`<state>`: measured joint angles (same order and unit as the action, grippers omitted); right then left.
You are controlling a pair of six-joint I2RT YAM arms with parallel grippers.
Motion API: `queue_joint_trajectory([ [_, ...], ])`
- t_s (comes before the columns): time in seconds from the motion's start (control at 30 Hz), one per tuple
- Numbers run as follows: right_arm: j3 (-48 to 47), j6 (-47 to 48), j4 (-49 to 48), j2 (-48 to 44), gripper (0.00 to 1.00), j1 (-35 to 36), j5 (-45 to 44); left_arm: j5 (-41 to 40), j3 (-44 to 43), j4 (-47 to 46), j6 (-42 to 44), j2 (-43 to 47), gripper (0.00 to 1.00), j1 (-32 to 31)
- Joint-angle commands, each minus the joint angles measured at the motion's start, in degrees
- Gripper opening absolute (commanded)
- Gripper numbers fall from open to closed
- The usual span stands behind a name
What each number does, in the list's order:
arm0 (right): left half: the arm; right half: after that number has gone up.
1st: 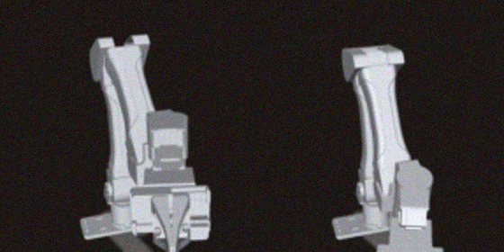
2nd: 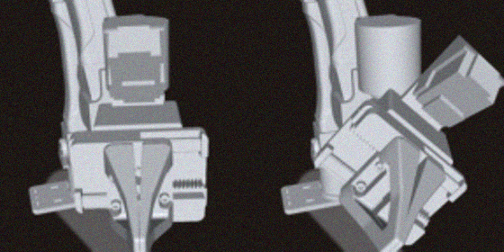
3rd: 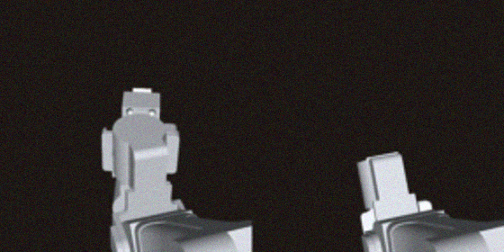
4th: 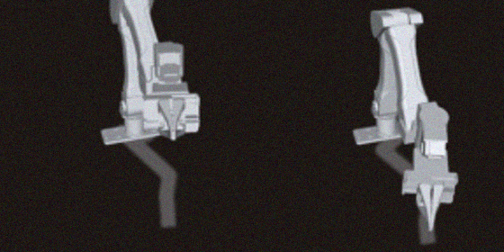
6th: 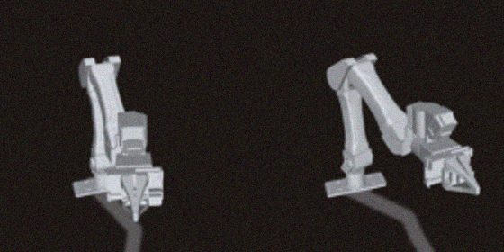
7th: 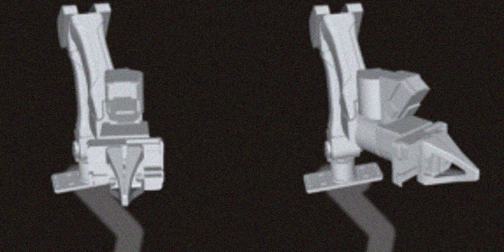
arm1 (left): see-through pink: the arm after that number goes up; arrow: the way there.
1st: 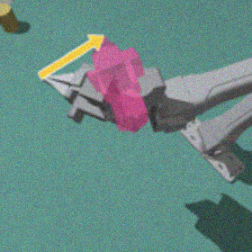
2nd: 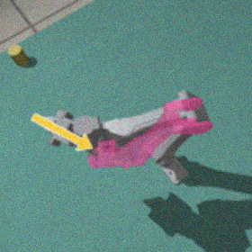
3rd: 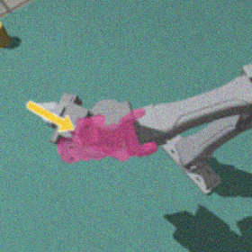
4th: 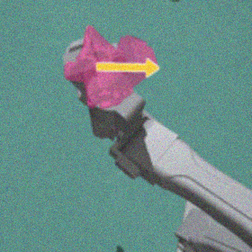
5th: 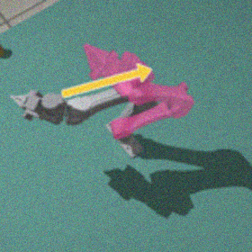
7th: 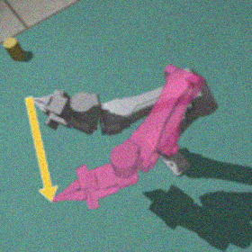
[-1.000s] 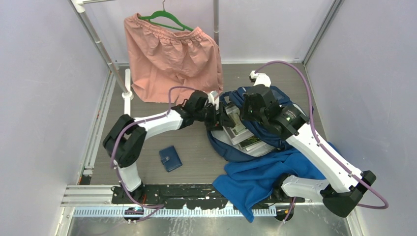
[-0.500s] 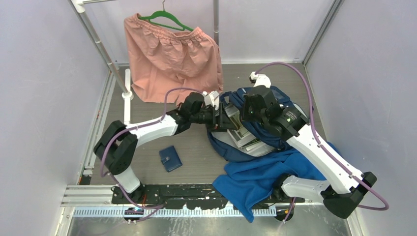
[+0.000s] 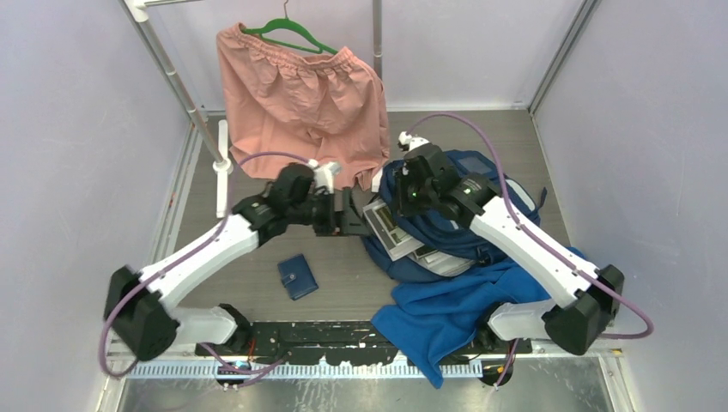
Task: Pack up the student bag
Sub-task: Place the book in the student bag, then adjust the book in the student bag.
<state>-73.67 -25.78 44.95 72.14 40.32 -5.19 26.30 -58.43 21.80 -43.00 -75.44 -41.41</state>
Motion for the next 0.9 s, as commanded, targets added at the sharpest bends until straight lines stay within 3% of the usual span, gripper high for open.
queue_joint_trajectory([
  [0.0,-1.07,0.50,-8.69,3.46,0.26,1.18,11.61,-2.15,4.06,7.23,0.86,8.87,0.76,9.54],
  [0.1,-2.52,1.70,-3.59,8.57,0.53,1.52,15.95,0.41,6.86,5.14,-0.86,10.55,0.76,15.47],
  [0.2,-3.10,2.74,2.27,9.32,0.64,1.51,12.33,1.19,6.01,1.71,-1.44,7.77,0.76,16.55],
  [0.3,-0.54,1.73,2.95,2.55,0.75,0.43,4.59,2.60,2.51,-0.44,-1.43,-0.17,0.76,16.53],
  [0.43,1.41,-0.46,4.21,-6.54,0.75,-2.62,0.84,2.07,-3.12,-3.25,-1.59,-11.32,0.73,16.53],
  [0.6,3.36,-3.19,9.74,-7.84,0.74,-2.42,2.61,2.79,-9.64,-7.04,-2.78,-22.93,0.70,13.52],
  [0.7,5.40,-10.11,14.97,-9.51,0.76,-3.38,-13.00,1.51,-13.96,-8.07,-3.01,-27.54,0.68,9.92],
  [0.77,6.10,-13.90,18.25,-11.16,0.77,-8.86,-19.40,0.22,-16.02,-7.87,-2.94,-29.74,0.68,7.57],
  [0.87,8.43,-14.85,17.13,-12.90,0.76,-23.34,-14.66,0.60,-17.52,-8.18,-3.16,-32.54,0.68,4.47],
])
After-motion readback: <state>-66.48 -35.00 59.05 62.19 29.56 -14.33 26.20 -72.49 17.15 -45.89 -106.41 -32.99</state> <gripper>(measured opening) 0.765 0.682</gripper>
